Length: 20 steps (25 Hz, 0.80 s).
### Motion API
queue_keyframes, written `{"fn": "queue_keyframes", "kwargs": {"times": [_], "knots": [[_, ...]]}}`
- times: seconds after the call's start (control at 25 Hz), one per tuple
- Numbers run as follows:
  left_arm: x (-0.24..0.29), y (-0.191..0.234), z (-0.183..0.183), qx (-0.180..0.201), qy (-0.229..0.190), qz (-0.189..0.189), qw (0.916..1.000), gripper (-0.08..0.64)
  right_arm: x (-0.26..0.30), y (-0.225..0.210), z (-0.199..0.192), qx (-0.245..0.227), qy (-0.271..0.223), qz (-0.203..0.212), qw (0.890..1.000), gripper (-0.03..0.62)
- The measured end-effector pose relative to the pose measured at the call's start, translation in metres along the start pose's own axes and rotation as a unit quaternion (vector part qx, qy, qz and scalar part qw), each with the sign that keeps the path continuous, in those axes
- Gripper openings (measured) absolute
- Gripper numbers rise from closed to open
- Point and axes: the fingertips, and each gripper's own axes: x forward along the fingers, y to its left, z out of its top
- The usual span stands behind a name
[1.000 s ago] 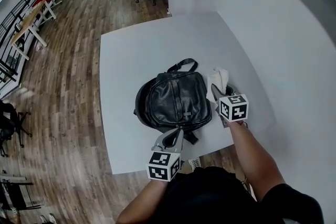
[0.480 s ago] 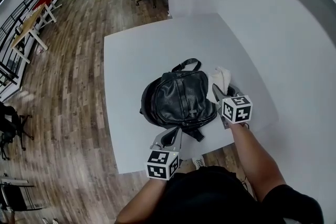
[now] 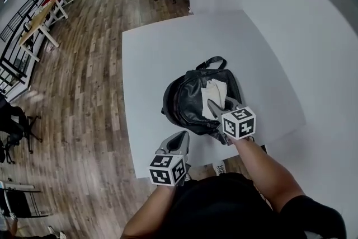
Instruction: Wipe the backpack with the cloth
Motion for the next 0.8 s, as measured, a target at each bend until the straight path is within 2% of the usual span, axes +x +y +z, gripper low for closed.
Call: {"fn": "queue_keyframes", "kwargs": {"times": [0.16, 0.44, 0.8], "knots": [[-0.013, 0.015, 0.000, -0.010, -0.005, 0.015, 0.9998, 0.008, 0.031, 0.052, -0.015, -0.004, 0.022, 0.051, 0.998, 0.127], [-0.035, 0.041, -0.003, -0.019, -0.016, 0.049, 0.9985, 0.008, 0.072, 0.106, -0.031, -0.009, 0.048, 0.101, 0.994, 0.127], [-0.052, 0.066, -0.007, -0.030, -0.026, 0.076, 0.9963, 0.008, 0.098, 0.134, -0.039, -0.023, 0.064, 0.124, 0.990, 0.127]]}}
